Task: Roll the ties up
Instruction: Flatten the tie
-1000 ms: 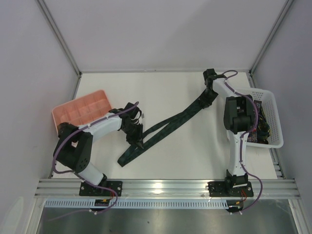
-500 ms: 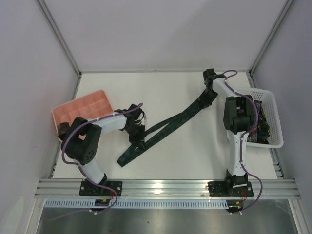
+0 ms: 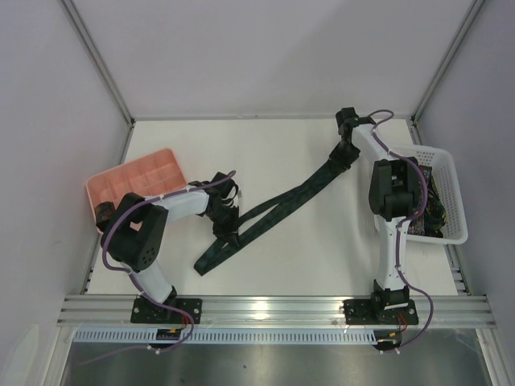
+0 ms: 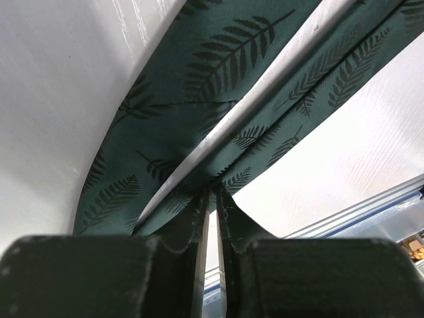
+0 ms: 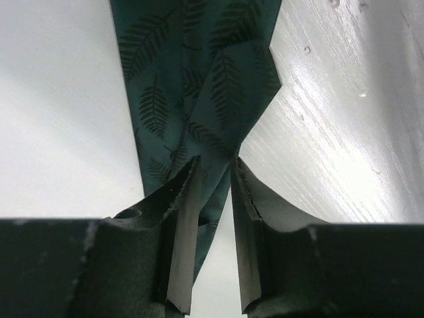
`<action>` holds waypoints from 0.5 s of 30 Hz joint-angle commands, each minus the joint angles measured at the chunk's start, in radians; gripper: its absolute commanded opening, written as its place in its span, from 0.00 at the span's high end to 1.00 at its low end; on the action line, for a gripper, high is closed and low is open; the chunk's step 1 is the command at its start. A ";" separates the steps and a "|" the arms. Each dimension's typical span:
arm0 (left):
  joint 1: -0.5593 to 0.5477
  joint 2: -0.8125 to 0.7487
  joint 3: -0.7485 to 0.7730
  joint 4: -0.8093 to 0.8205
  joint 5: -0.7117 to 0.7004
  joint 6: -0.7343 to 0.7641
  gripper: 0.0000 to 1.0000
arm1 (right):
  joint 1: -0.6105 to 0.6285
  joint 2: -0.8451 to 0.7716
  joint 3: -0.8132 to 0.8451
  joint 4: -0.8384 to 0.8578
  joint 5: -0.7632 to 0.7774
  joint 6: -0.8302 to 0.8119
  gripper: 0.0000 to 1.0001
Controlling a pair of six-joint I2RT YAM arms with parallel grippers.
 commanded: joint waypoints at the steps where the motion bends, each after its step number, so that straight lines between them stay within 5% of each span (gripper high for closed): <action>1: -0.007 0.017 -0.021 0.025 -0.022 0.017 0.86 | 0.000 0.012 0.058 -0.028 0.022 -0.010 0.71; 15: -0.007 0.017 -0.021 0.021 -0.020 0.021 0.86 | -0.005 0.031 0.001 0.009 0.001 -0.018 0.66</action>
